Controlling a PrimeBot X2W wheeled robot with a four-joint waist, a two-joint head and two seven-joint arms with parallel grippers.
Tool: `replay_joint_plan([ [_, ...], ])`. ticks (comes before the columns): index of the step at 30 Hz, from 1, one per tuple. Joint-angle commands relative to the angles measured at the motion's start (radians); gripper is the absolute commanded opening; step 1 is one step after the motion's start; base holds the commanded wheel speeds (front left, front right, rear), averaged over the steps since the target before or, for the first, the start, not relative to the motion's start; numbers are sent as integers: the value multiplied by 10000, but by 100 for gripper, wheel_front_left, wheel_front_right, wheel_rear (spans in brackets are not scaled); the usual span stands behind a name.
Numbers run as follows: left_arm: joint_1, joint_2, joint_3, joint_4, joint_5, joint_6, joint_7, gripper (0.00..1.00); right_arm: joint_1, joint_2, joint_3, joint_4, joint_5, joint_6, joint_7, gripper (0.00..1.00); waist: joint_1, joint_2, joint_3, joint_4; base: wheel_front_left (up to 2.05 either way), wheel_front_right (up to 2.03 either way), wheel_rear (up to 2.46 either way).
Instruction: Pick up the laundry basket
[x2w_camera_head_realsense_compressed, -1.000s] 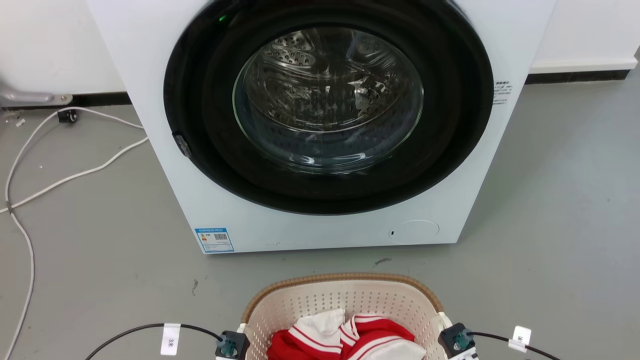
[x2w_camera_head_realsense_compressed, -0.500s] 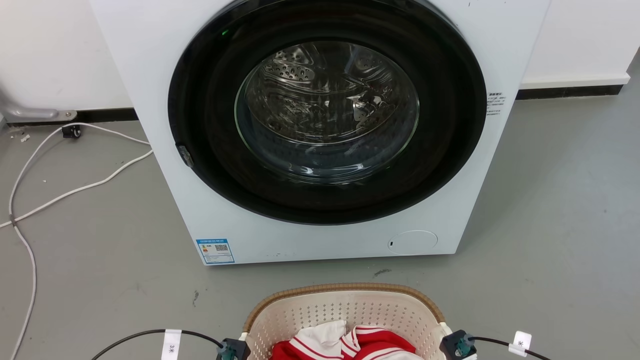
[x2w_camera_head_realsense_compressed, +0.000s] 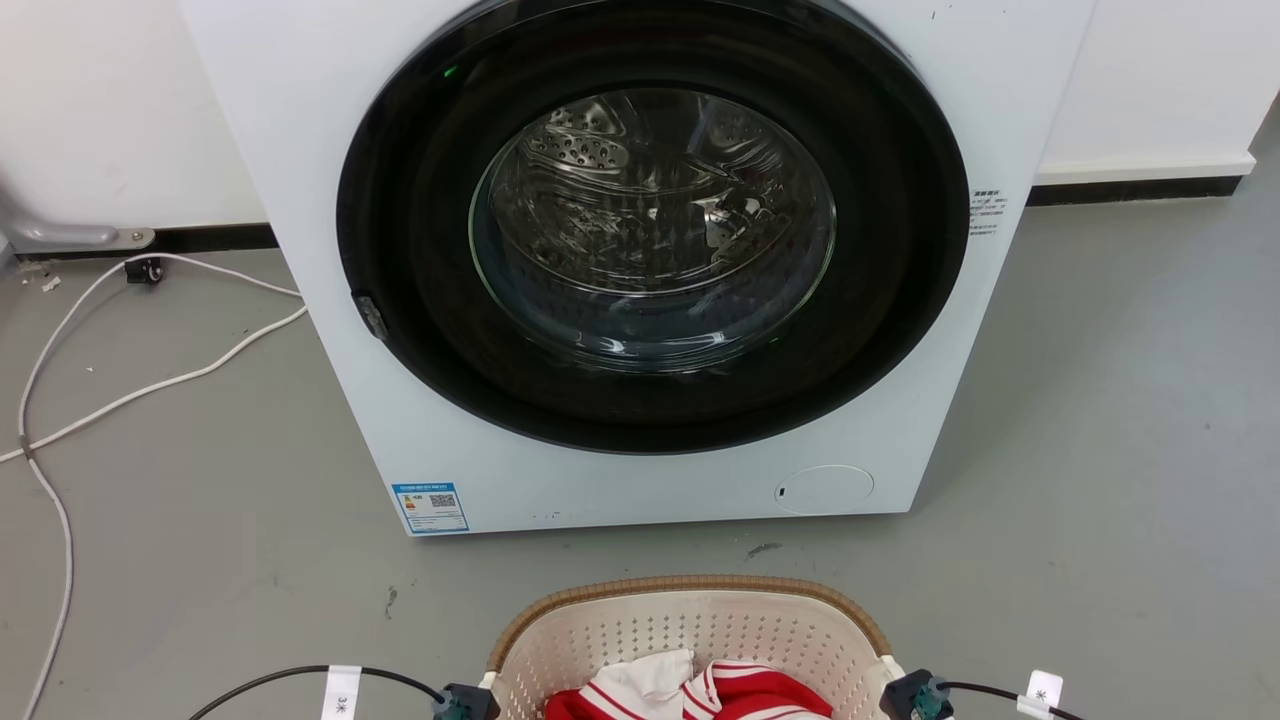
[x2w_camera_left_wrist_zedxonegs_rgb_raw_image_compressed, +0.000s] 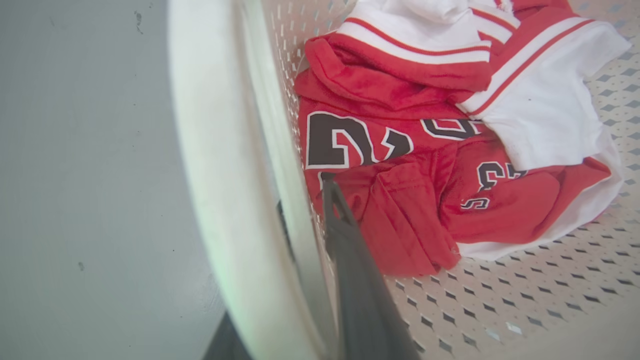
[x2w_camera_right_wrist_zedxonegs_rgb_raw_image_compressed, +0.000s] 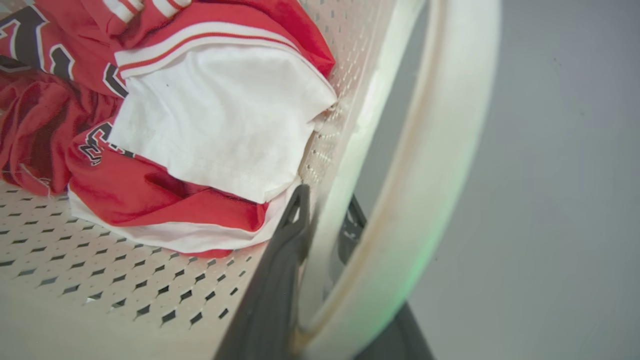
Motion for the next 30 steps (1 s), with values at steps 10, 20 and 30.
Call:
replay_joint_plan([
  [10,-6,45,-321,-30,-345,-44,-255,0,119,28,257,89,170,129,-41,0,0,-1,-26,-2,0,0,0],
  [20,-7,40,-508,25,-685,-44,-320,0,121,28,331,108,289,129,-37,0,0,-1,-24,-4,0,0,0],
  [30,-20,69,-671,75,-1009,-44,-365,0,146,26,390,117,415,128,5,0,0,-1,-49,-15,0,0,0],
])
